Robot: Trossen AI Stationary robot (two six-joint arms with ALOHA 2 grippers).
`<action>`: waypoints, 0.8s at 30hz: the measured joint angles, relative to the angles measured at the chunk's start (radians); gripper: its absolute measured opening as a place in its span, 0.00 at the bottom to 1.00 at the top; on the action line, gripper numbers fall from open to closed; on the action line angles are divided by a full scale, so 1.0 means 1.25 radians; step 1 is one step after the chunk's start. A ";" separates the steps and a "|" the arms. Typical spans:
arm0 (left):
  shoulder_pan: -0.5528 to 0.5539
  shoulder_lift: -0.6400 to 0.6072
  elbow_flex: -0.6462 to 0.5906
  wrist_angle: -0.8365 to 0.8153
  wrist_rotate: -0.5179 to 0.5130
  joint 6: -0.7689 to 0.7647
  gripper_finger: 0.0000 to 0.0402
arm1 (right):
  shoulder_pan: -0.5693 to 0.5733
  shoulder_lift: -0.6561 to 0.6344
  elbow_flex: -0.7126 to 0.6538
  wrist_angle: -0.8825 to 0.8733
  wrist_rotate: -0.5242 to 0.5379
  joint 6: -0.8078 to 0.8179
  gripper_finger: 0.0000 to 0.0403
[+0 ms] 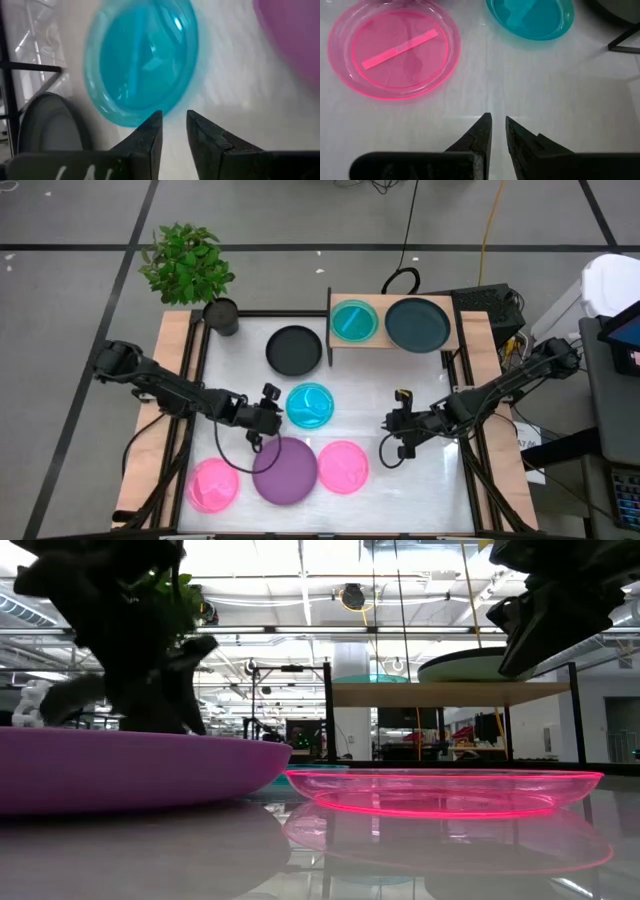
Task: Place and stack plates onto a shelf
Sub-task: Stack the small blue plate on top of the small blue plate on the shelf
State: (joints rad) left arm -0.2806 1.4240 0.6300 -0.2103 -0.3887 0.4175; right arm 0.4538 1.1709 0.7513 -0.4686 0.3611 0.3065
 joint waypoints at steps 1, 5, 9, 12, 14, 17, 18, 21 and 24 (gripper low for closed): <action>0.004 0.013 0.000 0.000 0.002 0.012 0.24 | 0.000 0.000 0.000 0.000 0.000 0.000 0.10; 0.017 0.060 0.000 0.036 0.001 0.039 0.24 | 0.000 0.000 0.000 0.001 0.000 0.000 0.10; 0.022 0.104 0.000 0.091 0.002 0.091 0.24 | 0.000 0.000 0.000 0.001 0.000 0.000 0.10; 0.022 0.135 0.000 0.110 -0.005 0.144 0.24 | 0.000 0.000 0.000 0.001 0.000 0.000 0.10; 0.022 0.149 0.001 0.130 -0.019 0.162 0.23 | 0.000 0.000 0.000 0.001 -0.001 0.000 0.10; 0.028 0.164 0.002 0.165 -0.024 0.175 0.23 | 0.000 0.000 0.000 0.001 -0.001 0.000 0.10; 0.029 0.168 0.002 0.173 -0.026 0.178 0.23 | 0.000 0.000 0.000 0.001 -0.001 0.000 0.10; 0.031 0.169 0.002 0.176 -0.023 0.197 0.23 | 0.000 0.000 0.000 0.001 -0.001 0.000 0.10; 0.031 0.169 0.002 0.175 -0.020 0.213 0.20 | 0.000 0.000 0.000 0.001 -0.001 0.000 0.10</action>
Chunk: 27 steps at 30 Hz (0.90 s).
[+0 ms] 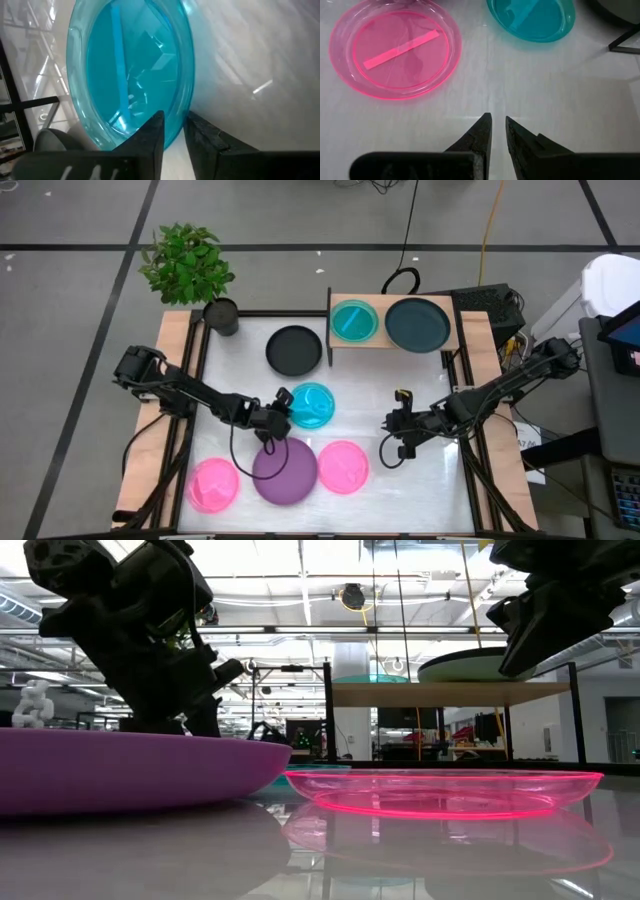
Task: Place and stack plates onto a shelf
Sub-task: Stack the small blue plate on top of the small blue plate on the shelf
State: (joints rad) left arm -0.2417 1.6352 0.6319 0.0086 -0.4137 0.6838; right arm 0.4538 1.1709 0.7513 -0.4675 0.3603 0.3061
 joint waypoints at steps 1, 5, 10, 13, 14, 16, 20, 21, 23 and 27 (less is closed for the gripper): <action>0.000 0.000 0.000 -0.001 0.001 0.001 0.18 | 0.000 0.000 0.000 0.000 0.000 0.000 0.10; 0.000 0.001 0.000 -0.005 0.011 0.002 0.07 | 0.000 0.000 0.000 0.000 0.000 -0.002 0.10; 0.000 0.001 0.000 -0.002 0.012 0.003 0.02 | 0.000 0.000 0.000 0.000 0.000 -0.002 0.10; 0.001 0.002 0.000 0.016 0.013 0.024 0.02 | 0.000 0.000 0.000 0.000 0.000 -0.002 0.10; 0.001 0.002 0.000 0.023 0.013 0.032 0.02 | 0.000 0.000 0.000 0.000 0.000 -0.003 0.10; 0.001 0.002 0.010 0.023 0.014 0.051 0.02 | 0.000 0.000 0.000 0.000 0.000 -0.003 0.10; 0.006 -0.001 0.049 0.012 0.017 0.061 0.02 | 0.000 0.000 0.000 0.000 0.000 -0.003 0.10; 0.010 -0.001 0.061 -0.001 0.018 0.059 0.02 | 0.000 0.000 0.000 -0.001 0.000 -0.003 0.10; 0.016 -0.001 0.088 -0.035 0.018 0.060 0.02 | 0.000 0.000 0.000 0.000 -0.001 -0.003 0.10; 0.028 -0.001 0.153 -0.103 0.019 0.063 0.02 | 0.000 0.000 0.000 0.000 -0.001 -0.003 0.10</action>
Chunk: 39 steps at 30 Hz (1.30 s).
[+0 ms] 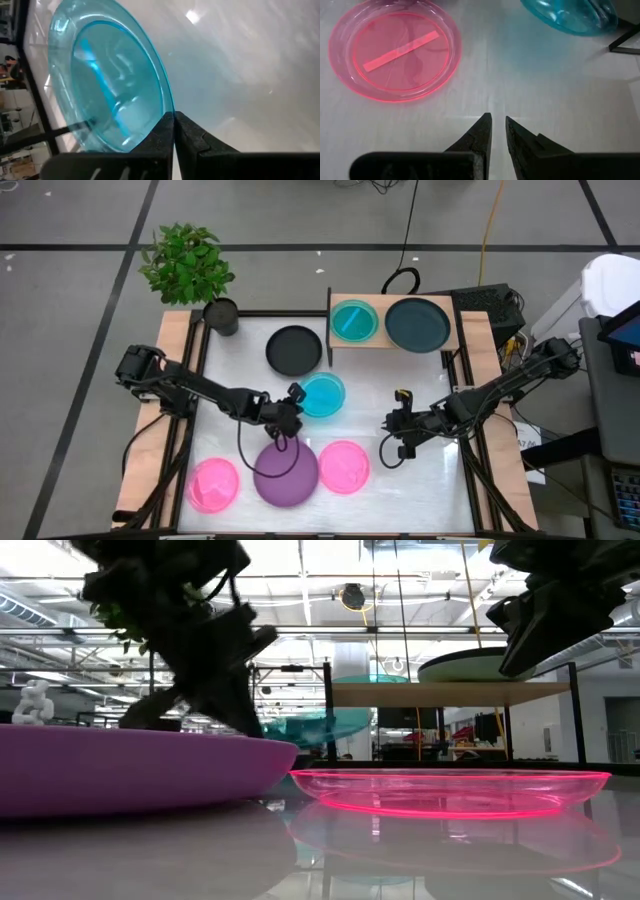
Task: Place and stack plates onto a shelf
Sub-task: Stack the small blue plate on top of the small blue plate on the shelf
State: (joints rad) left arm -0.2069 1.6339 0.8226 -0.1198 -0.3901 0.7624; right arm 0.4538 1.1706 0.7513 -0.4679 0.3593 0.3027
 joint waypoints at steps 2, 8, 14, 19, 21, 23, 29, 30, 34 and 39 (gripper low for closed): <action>0.004 0.000 0.032 -0.035 0.000 0.000 0.02 | 0.000 0.000 0.000 0.000 -0.001 0.000 0.10; 0.004 0.000 0.123 -0.111 0.026 0.042 0.02 | 0.000 0.000 0.000 0.000 -0.019 0.004 0.10; 0.015 0.000 0.206 -0.148 0.027 0.111 0.02 | 0.000 0.000 0.000 0.000 -0.020 0.021 0.10; 0.041 -0.001 0.268 -0.148 0.027 0.175 0.02 | 0.000 0.000 0.000 0.000 -0.020 0.022 0.10; 0.061 -0.001 0.290 -0.144 0.027 0.204 0.02 | 0.000 0.000 0.000 0.000 -0.019 0.021 0.10; 0.085 -0.001 0.312 -0.130 0.027 0.222 0.02 | 0.000 0.000 0.000 0.002 -0.019 0.018 0.10; 0.167 -0.002 0.344 -0.066 0.081 0.265 0.02 | 0.000 0.000 0.000 0.018 -0.019 0.008 0.10; 0.181 -0.002 0.344 -0.048 0.092 0.275 0.02 | 0.000 0.000 0.000 0.022 -0.018 0.003 0.10; 0.235 -0.002 0.344 0.004 0.129 0.290 0.02 | 0.000 0.000 0.000 0.027 -0.018 -0.006 0.10; 0.285 -0.002 0.344 0.056 0.168 0.286 0.02 | 0.000 0.000 0.000 0.027 -0.017 -0.012 0.10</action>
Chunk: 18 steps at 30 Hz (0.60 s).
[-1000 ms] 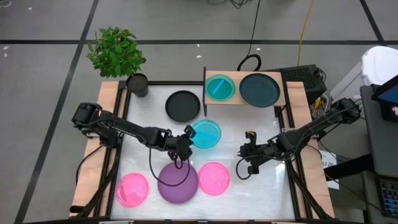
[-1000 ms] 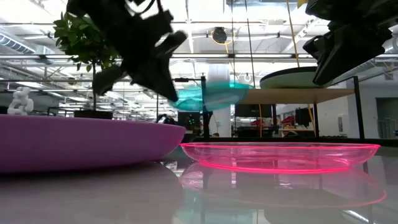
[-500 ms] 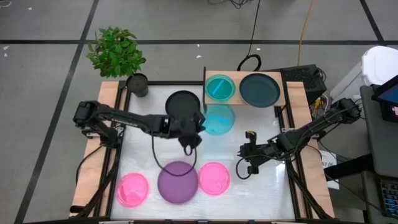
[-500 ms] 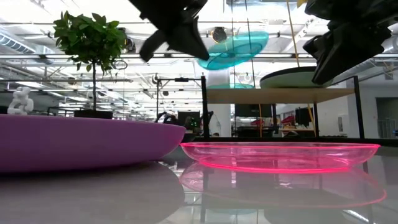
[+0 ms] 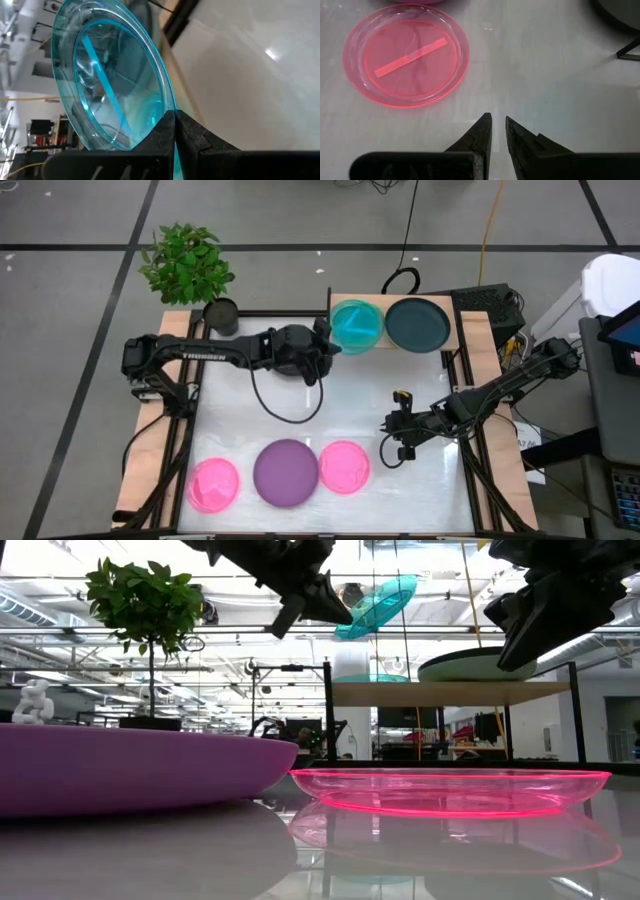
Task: Place and stack plates onto a shelf
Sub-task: Stack the small blue plate on top of the small blue plate on the shelf
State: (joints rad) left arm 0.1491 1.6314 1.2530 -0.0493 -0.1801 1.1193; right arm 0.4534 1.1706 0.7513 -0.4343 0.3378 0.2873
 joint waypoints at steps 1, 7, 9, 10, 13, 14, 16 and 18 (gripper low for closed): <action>0.005 0.000 0.000 0.010 0.008 0.000 0.02 | 0.000 0.000 0.000 0.000 0.000 -0.003 0.10; 0.023 0.037 0.001 0.125 0.033 0.002 0.02 | 0.000 0.000 0.000 0.006 0.005 -0.022 0.10; 0.032 0.053 0.001 0.139 0.033 -0.004 0.02 | 0.000 0.000 0.000 0.008 0.005 -0.029 0.10; 0.037 0.063 0.001 0.145 0.033 -0.012 0.02 | 0.000 0.000 0.000 0.010 0.005 -0.030 0.10; 0.051 0.083 0.001 0.146 0.033 -0.041 0.02 | 0.000 0.000 0.000 0.010 0.005 -0.030 0.10; 0.055 0.088 0.001 0.144 0.032 -0.048 0.02 | 0.000 0.000 0.000 0.011 0.005 -0.030 0.10; 0.061 0.096 0.001 0.146 0.032 -0.058 0.02 | 0.000 0.000 0.000 0.010 0.005 -0.031 0.10; 0.066 0.100 0.001 0.143 0.032 -0.068 0.02 | 0.000 0.000 0.000 0.010 0.005 -0.033 0.10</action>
State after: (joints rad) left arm 0.2315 1.7560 1.2537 0.1295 -0.1407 1.0349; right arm 0.4530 1.1706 0.7513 -0.4220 0.3443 0.2459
